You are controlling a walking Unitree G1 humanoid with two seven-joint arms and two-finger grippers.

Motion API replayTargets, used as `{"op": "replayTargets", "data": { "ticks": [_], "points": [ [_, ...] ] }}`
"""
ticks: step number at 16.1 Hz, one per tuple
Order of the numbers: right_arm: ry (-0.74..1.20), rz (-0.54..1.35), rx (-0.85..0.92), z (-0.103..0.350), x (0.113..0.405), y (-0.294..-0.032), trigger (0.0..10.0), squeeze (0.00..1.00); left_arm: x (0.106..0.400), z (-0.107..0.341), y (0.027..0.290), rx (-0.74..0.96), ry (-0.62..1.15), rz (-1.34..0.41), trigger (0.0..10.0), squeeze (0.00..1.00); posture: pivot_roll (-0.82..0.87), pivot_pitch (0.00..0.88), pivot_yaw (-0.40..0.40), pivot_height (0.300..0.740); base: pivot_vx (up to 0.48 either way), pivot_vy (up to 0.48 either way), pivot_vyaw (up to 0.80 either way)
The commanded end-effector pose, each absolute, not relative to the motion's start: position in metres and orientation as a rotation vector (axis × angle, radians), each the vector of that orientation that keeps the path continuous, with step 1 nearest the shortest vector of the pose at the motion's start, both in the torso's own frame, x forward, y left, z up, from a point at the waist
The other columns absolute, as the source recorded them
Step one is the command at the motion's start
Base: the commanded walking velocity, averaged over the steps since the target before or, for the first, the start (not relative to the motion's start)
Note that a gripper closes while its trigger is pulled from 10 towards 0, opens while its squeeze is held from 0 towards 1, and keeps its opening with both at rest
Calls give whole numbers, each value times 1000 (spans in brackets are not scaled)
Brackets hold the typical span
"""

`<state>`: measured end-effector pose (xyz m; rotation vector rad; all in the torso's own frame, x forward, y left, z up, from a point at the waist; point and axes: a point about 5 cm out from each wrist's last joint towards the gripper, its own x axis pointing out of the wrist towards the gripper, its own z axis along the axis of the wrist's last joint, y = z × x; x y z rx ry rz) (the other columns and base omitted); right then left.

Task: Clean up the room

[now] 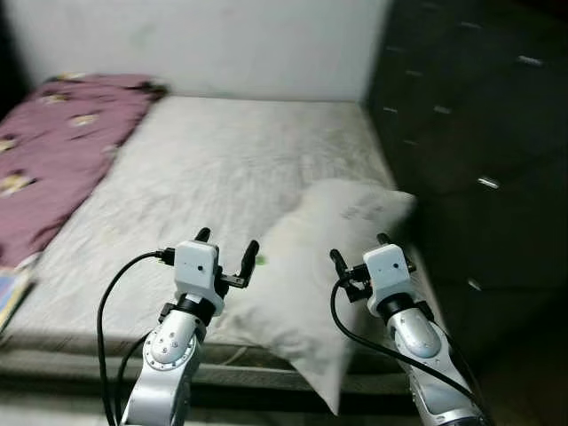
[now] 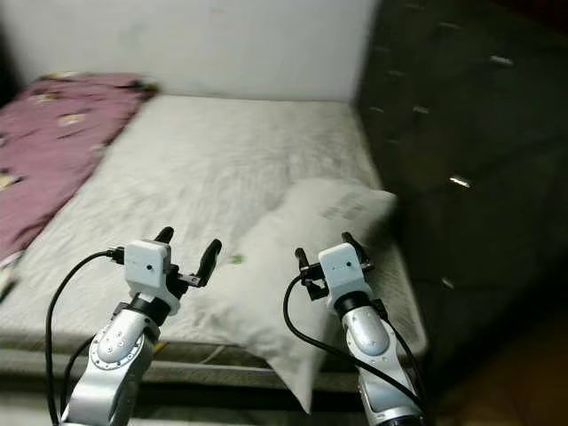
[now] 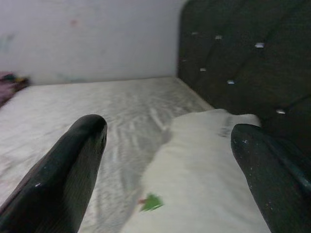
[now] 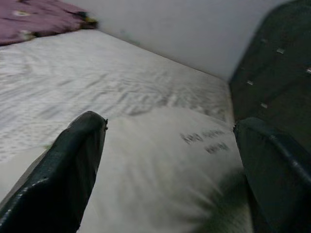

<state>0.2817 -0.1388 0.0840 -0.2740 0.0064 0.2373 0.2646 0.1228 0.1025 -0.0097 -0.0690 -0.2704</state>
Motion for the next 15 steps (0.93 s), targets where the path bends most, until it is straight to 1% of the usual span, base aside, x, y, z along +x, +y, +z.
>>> {"op": "replayTargets", "data": {
  "ticks": [1, 5, 15],
  "points": [
    [-9, 243, -271, 88, 284, -136, 10000, 0, 265, 104, 125, -6, -76, -271, 10000, 0, 9, 0, 14, 740, 0, 0, -494],
    [-8, 243, -272, 88, 284, -136, 10000, 0, 265, 105, 124, -10, -75, -274, 10000, 0, 8, 0, 14, 740, 0, 0, 0],
    [-4, 238, -267, 88, 284, -136, 10000, 0, 265, 105, 123, -14, -79, -282, 10000, 0, 8, 0, 12, 740, 0, 0, -800]
  ]
}}
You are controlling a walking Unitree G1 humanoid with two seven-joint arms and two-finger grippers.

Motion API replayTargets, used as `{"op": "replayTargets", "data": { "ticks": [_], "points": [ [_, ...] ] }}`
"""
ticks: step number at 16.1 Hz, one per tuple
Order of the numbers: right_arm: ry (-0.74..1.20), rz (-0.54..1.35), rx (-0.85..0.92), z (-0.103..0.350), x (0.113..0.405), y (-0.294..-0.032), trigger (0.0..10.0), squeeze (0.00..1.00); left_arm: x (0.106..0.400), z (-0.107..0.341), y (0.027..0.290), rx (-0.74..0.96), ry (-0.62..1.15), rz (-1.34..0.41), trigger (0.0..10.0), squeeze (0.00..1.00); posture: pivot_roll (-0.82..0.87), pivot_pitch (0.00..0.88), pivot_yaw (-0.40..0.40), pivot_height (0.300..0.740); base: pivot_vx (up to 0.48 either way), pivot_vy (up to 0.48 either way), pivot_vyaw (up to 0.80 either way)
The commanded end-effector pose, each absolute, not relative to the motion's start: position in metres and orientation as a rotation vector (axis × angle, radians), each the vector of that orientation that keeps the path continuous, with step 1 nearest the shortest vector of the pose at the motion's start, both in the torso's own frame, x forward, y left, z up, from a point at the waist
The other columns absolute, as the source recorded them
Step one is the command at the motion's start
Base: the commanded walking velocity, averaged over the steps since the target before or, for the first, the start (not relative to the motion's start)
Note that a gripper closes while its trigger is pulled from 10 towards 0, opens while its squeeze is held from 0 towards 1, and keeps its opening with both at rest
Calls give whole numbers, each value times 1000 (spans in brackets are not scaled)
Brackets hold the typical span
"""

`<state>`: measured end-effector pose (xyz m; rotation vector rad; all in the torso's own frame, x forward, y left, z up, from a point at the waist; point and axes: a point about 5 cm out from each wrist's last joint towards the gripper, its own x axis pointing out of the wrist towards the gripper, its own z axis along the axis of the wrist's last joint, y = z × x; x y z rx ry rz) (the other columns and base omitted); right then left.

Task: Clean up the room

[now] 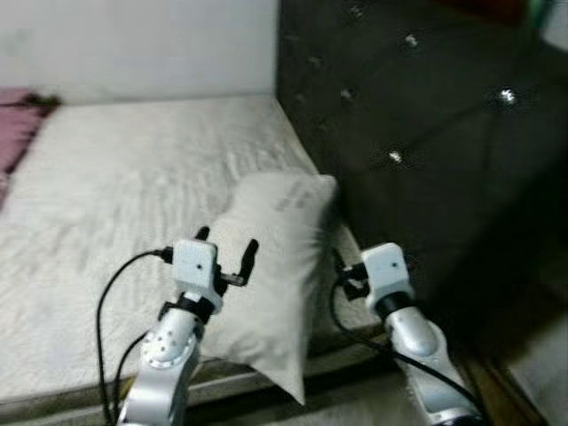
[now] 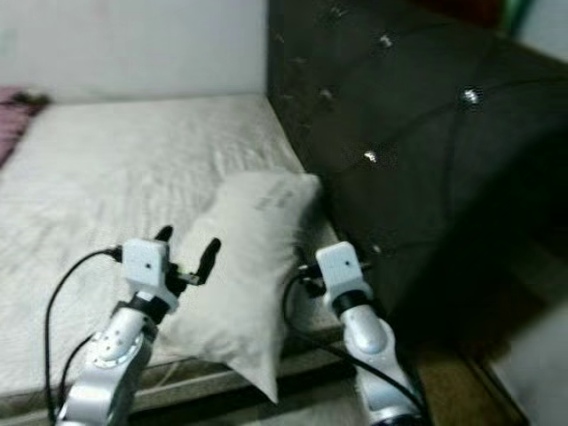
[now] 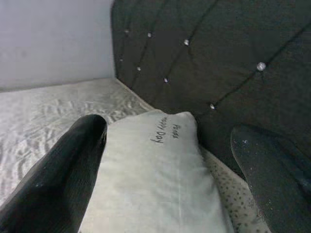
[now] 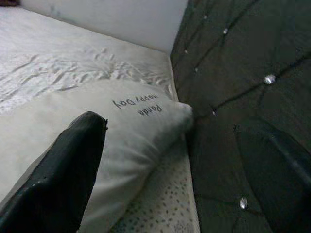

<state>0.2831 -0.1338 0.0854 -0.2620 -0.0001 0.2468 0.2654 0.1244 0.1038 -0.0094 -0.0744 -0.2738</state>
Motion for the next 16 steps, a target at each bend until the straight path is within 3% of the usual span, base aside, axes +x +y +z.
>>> {"op": "replayTargets", "data": {
  "ticks": [1, 6, 13, 16],
  "points": [
    [-6, 234, -261, 88, 284, -137, 10000, 0, 265, 105, 123, -14, -79, -284, 10000, 0, 7, 0, 16, 740, 0, 0, -800],
    [-23, 254, -274, 90, 283, -135, 10000, 0, 265, 106, 124, -8, -81, -270, 10000, 0, 12, 0, 16, 740, 0, 0, 0],
    [-51, 300, -290, 94, 288, -126, 10000, 0, 266, 106, 129, 1, -89, -236, 10000, 0, 30, 0, 12, 740, 0, 0, 770],
    [-67, 296, -267, 97, 290, -124, 10000, 0, 268, 107, 133, -1, -95, -223, 10000, 0, 35, 0, 13, 740, 0, 0, 0]
  ]
}}
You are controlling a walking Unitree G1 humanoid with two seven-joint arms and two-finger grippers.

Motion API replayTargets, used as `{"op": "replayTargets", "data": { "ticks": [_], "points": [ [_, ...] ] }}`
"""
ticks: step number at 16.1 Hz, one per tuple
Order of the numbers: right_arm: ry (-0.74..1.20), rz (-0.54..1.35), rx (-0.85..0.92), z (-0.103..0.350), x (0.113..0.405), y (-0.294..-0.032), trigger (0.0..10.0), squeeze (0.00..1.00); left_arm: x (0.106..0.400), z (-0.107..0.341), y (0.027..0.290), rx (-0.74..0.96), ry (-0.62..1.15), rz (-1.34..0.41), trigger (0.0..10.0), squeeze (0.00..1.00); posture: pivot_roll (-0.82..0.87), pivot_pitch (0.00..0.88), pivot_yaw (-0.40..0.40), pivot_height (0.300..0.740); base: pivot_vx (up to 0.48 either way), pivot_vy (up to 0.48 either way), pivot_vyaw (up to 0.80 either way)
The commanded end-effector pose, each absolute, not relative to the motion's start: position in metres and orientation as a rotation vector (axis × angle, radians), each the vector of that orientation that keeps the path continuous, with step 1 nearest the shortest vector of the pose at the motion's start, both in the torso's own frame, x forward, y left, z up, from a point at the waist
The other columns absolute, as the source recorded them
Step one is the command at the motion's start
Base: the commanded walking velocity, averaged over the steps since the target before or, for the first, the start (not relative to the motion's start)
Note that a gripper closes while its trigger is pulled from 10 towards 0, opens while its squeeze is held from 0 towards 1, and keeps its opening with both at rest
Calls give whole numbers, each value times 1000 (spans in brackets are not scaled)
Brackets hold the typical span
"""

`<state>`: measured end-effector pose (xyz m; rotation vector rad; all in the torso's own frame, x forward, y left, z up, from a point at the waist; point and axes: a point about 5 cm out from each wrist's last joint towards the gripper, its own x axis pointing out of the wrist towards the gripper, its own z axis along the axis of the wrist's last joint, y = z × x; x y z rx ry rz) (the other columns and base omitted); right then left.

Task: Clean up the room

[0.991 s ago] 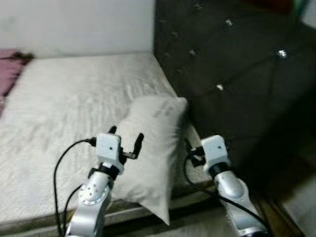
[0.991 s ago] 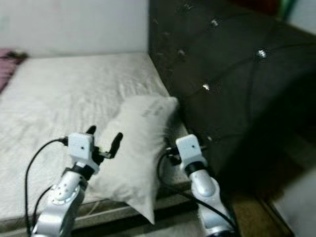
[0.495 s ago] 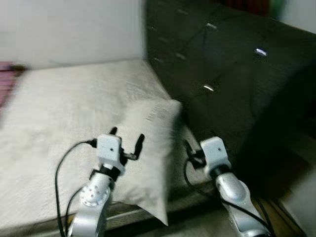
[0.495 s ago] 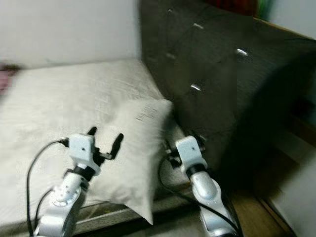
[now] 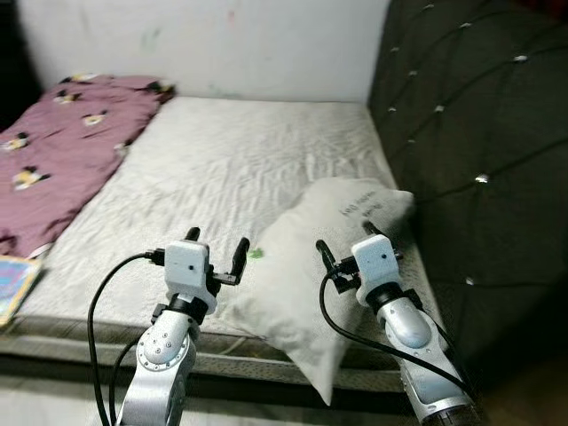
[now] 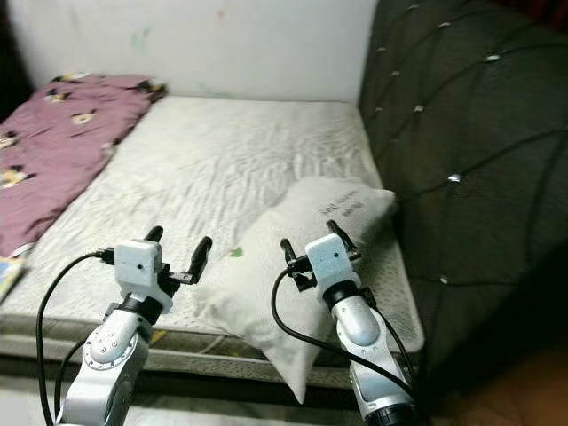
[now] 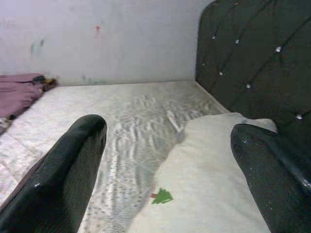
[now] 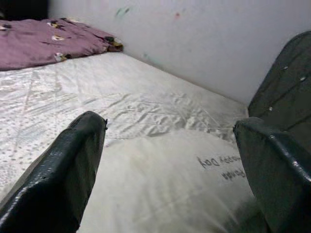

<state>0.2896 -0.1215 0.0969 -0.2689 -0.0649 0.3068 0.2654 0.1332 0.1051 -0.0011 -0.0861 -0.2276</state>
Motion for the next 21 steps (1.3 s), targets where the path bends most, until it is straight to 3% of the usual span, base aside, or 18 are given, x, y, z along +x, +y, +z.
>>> {"op": "replayTargets", "data": {
  "ticks": [1, 8, 13, 16, 19, 21],
  "points": [
    [-68, 297, -263, 96, 290, -123, 10000, 0, 267, 106, 133, -1, -93, -223, 10000, 0, 33, 0, 17, 740, 0, 0, 0],
    [-113, 267, -223, 104, 300, -119, 10000, 0, 274, 102, 129, -8, -89, -241, 10000, 0, 35, 0, 22, 740, 0, 0, 0],
    [-98, 160, -200, 98, 289, -140, 10000, 0, 267, 74, 185, 12, 38, -33, 10000, 0, 16, 0, 89, 740, 0, 0, 0],
    [-104, 123, -201, 100, 284, -149, 10000, 0, 266, 78, 201, 2, 27, 41, 10000, 0, 10, 0, 82, 740, 0, 0, 0],
    [-85, 127, -193, 100, 275, -159, 10000, 0, 247, 74, 197, -17, 18, 26, 10000, 0, 23, 0, 43, 740, 0, 0, 0],
    [-61, 172, -194, 93, 270, -151, 10000, 0, 241, 66, 192, -9, 45, 22, 10000, 0, 31, 0, 31, 740, 0, 0, 0]
  ]
}}
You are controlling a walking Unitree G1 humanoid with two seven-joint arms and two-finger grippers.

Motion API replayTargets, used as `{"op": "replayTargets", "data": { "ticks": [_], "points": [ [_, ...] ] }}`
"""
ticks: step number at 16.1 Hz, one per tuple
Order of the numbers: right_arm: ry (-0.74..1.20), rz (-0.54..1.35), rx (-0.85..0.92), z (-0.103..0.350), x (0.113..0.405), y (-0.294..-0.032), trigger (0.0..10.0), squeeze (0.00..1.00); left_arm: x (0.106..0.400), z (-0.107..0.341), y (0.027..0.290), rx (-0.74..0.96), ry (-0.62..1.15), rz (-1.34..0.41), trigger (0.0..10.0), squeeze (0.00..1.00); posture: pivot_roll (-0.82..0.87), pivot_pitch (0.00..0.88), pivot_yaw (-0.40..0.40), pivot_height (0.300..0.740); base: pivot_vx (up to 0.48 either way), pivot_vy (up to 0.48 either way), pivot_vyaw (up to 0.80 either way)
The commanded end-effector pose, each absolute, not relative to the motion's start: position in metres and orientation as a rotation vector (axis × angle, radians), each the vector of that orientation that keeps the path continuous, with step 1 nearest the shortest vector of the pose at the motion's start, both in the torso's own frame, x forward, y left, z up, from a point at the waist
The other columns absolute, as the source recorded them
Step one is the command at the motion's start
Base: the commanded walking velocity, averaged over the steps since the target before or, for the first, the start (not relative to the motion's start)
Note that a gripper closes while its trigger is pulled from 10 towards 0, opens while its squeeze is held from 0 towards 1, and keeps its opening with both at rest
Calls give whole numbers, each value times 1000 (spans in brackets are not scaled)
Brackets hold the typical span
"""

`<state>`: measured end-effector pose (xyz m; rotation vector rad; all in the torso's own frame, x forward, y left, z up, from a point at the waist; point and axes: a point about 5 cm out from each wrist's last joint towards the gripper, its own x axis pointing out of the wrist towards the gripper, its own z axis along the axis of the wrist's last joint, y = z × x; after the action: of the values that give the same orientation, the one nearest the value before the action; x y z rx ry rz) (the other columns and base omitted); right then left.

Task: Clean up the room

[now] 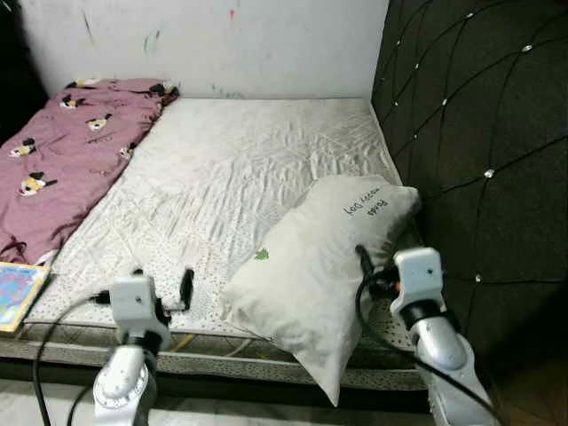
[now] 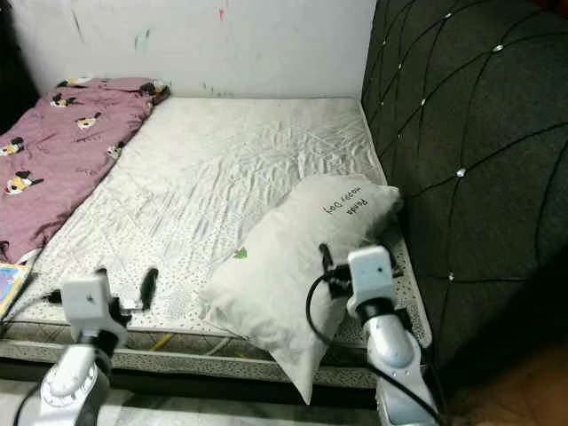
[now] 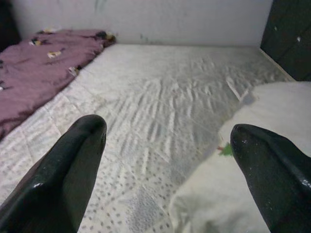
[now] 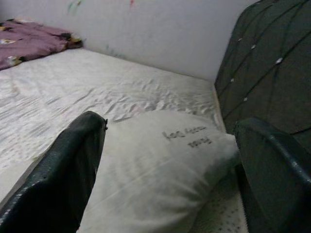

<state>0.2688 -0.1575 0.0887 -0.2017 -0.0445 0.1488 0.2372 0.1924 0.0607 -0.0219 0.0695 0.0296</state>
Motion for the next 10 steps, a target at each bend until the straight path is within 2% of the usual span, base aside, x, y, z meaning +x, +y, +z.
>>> {"op": "replayTargets", "data": {
  "ticks": [1, 4, 7, 10],
  "points": [
    [-64, 181, -196, 93, 271, -148, 10000, 0, 244, 69, 192, -9, 38, 21, 10000, 0, 41, 0, 29, 740, 0, 0, 0],
    [-61, 186, -195, 95, 277, -147, 10000, 0, 246, 71, 190, -16, 29, 29, 10000, 0, 58, 0, 3, 740, 0, 0, 0],
    [-40, 272, -225, 94, 283, -141, 10000, 0, 237, 69, 184, -51, 22, 77, 10000, 0, 106, 0, -71, 740, 0, 0, 0],
    [-40, 302, -226, 94, 289, -135, 10000, 0, 232, 67, 185, -55, 22, 99, 10000, 0, 127, 0, -90, 740, 0, 0, 0]
  ]
}}
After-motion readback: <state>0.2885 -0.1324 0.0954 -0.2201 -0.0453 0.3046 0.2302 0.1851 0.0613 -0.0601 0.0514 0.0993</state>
